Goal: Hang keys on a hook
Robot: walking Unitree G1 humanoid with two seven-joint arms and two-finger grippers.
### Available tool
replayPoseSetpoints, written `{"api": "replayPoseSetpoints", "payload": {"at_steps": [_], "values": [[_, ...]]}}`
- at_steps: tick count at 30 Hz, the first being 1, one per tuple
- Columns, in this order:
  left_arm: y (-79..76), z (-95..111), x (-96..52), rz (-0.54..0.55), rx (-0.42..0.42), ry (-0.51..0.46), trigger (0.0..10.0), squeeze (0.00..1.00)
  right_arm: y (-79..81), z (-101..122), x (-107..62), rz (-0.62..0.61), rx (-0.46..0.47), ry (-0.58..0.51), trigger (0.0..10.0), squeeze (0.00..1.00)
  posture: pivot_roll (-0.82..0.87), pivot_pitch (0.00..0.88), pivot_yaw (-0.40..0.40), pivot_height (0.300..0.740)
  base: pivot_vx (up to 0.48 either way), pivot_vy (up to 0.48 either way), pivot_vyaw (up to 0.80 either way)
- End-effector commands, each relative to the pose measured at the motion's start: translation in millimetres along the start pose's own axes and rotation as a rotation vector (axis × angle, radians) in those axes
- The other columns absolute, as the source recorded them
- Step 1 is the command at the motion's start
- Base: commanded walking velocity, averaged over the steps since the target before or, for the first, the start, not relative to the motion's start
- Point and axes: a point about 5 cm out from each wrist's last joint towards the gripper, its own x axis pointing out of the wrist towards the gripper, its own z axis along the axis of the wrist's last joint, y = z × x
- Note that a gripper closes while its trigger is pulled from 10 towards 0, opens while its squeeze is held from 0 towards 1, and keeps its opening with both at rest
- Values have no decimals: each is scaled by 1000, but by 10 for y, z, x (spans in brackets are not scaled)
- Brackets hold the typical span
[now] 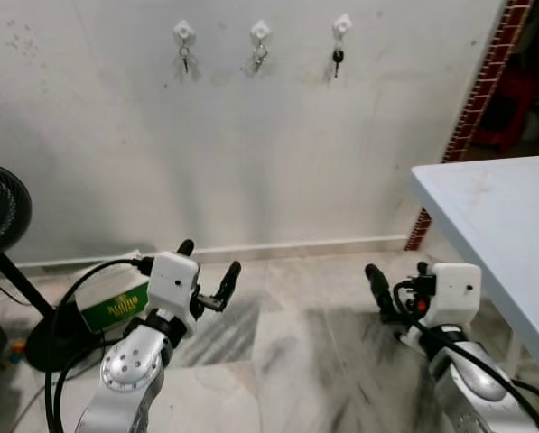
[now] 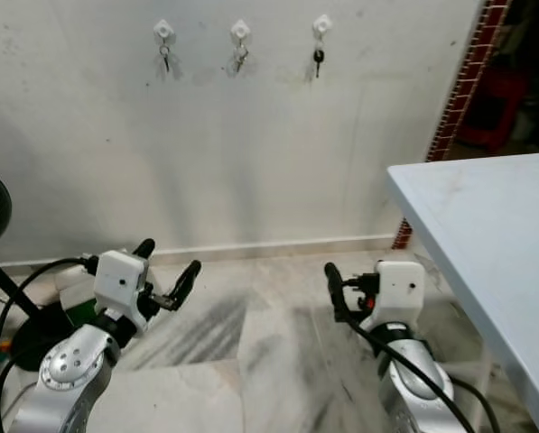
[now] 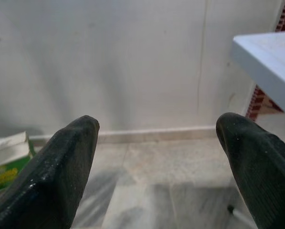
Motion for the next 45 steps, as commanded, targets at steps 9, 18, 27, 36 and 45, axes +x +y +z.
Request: {"api": "replayPoseSetpoints", "payload": {"at_steps": [9, 18, 27, 36, 45], "values": [[32, 28, 11, 11, 15, -11, 10000, 0, 40, 25, 25, 18, 2, -10, 10000, 0, 23, 0, 18, 740, -307, 0, 0], [37, 31, 19, 11, 20, -15, 10000, 0, 39, 42, 45, 18, 5, -19, 10000, 0, 21, 0, 16, 740, -305, 0, 0], [139, 51, 65, 37, 42, -33, 10000, 0, 30, 83, 83, 15, -12, -45, 10000, 0, 15, 0, 20, 740, -157, 0, 0], [463, -136, 129, 147, 32, 38, 10000, 0, -201, 170, 288, -51, -51, -82, 10000, 0, 0, 0, 25, 740, 0, 0, 0], [694, -238, 296, 201, -7, 93, 10000, 0, -313, 125, 504, -74, -73, -72, 10000, 0, -10, 0, 23, 740, 0, 0, -58]]}}
